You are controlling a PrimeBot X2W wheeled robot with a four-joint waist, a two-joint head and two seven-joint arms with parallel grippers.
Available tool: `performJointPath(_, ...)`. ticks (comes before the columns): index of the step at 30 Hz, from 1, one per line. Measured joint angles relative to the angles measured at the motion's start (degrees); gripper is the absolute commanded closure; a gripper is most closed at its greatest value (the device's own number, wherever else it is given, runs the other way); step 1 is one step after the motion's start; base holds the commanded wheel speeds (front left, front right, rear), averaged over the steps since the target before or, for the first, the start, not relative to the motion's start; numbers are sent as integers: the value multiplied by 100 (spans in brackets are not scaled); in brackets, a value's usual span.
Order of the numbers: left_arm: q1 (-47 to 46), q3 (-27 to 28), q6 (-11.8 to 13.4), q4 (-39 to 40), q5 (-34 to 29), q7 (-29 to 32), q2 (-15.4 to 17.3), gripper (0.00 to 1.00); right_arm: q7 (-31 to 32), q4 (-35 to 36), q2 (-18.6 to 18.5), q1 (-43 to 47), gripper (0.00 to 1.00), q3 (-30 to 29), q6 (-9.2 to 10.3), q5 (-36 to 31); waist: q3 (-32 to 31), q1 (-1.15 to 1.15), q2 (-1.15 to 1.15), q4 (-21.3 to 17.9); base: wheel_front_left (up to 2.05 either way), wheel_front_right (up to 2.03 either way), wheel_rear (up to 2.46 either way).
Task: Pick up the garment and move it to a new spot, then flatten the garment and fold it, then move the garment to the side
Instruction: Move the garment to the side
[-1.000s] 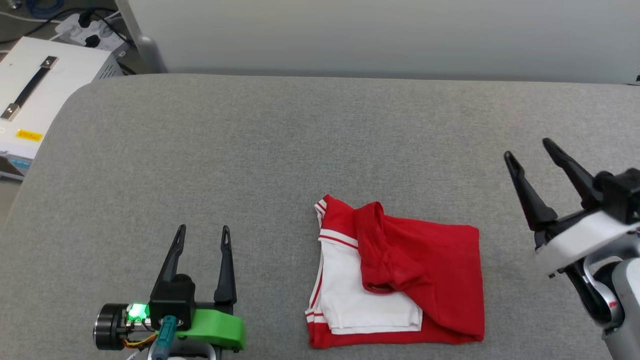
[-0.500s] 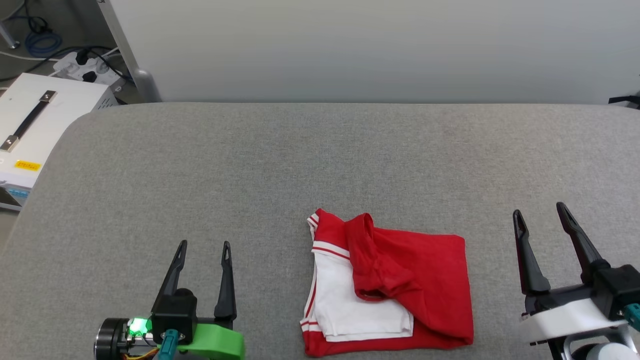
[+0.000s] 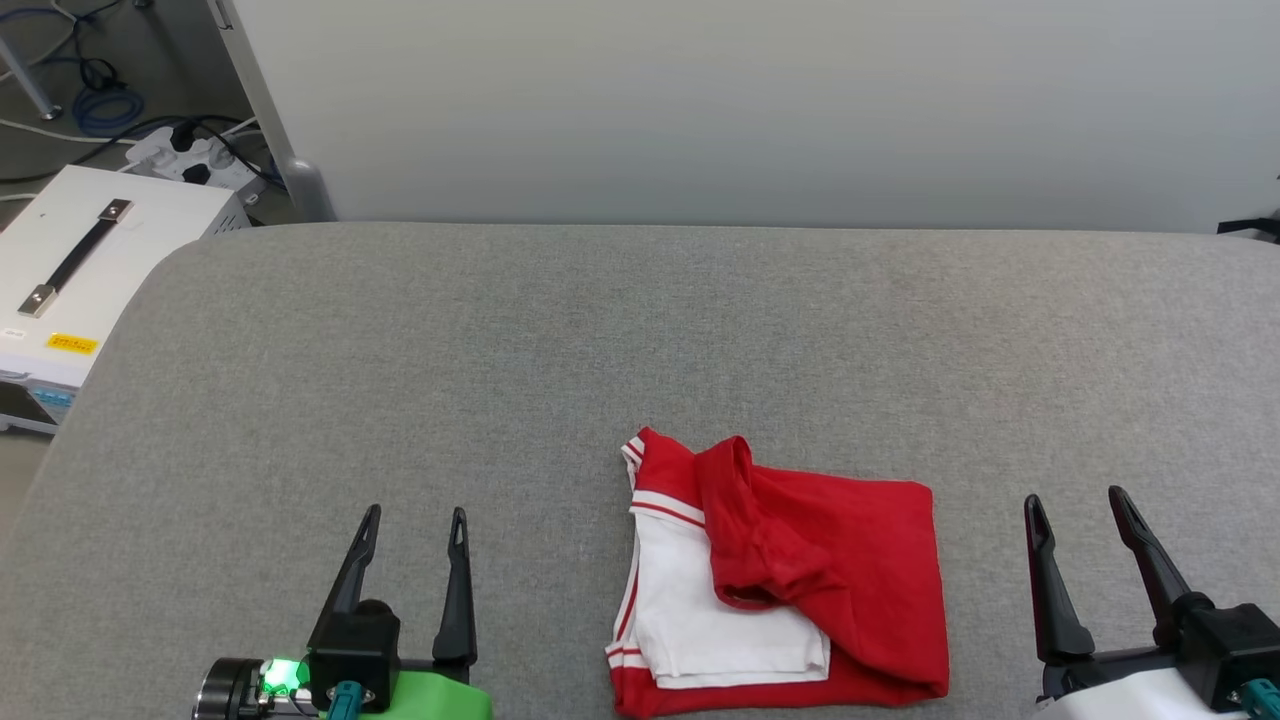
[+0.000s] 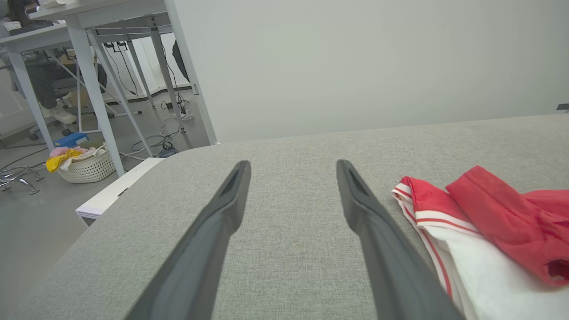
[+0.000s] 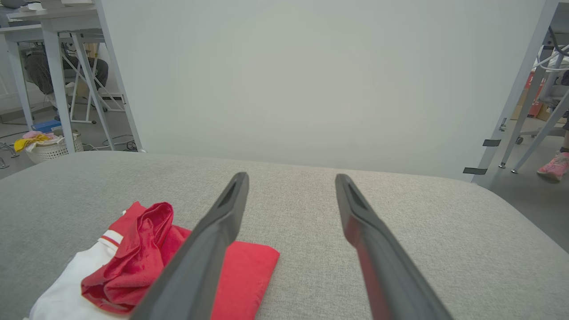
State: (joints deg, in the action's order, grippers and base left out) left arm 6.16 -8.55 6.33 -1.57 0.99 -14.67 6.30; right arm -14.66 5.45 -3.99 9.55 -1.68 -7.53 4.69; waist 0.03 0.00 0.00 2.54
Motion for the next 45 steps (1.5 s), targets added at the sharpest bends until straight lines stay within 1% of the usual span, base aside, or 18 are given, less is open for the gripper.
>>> performJointPath(5,1,0,0,0,0,0,1,0,0,-4,-8,-26,0,5,0,-10,35,0,0,-8,0,0,0)
performJointPath(8,-4,-4,0,-2,0,0,1,0,-1,1,-187,-279,0,-87,0,16,86,0,0,-10,0,0,0)
performJointPath(11,-15,-29,-1,-9,0,0,1,0,-5,21,-575,-798,0,-191,0,115,143,0,0,6,0,0,0)
performJointPath(13,-38,-52,-3,-13,0,0,-1,0,-1,18,-901,-1213,0,-233,0,275,194,0,0,30,0,0,0)
performJointPath(16,-108,-87,-9,-45,0,1,-5,0,220,14,-1330,-1808,0,-285,0,544,264,0,0,85,0,0,0)
performJointPath(19,-174,-101,-12,-79,0,0,-4,0,733,-23,-1742,-2306,0,-178,1,946,324,0,0,148,0,0,0)
performJointPath(21,-193,-89,-12,-86,0,1,-2,0,1194,-32,-1897,-2504,0,-56,0,1261,361,0,0,179,0,0,0)
performJointPath(23,-218,-83,-12,-89,0,0,-1,0,2022,-140,-2027,-2638,0,125,0,1823,406,0,0,207,0,0,0)
performJointPath(24,-225,-82,-12,-88,0,0,-1,0,2496,-197,-2124,-2654,0,260,1,2126,429,0,0,219,0,0,0)
performJointPath(26,-234,-86,-12,-89,1,0,-2,0,3244,-231,-2328,-2656,0,492,0,2651,475,0,0,235,0,0,0)
performJointPath(30,-310,-90,-12,-87,1,1,-4,0,4468,-319,-2692,-2670,0,800,1,3544,595,0,0,262,0,0,0)
performJointPath(33,-403,-113,-20,-86,1,0,-12,0,5275,-367,-2856,-2584,0,1098,0,4117,698,0,0,288,0,0,0)
performJointPath(38,-552,-167,-58,-82,1,0,-34,0,5938,-419,-2956,-2252,0,1407,1,4612,901,0,0,361,0,0,0)
performJointPath(42,-643,-176,-59,-77,1,1,-38,0,6050,-547,-2927,-2115,0,1599,1,4777,1073,0,0,427,0,0,0)
performJointPath(45,-727,-185,-60,-69,1,0,-47,0,6028,-677,-2827,-2113,0,1727,1,4857,1217,0,0,477,0,0,0)
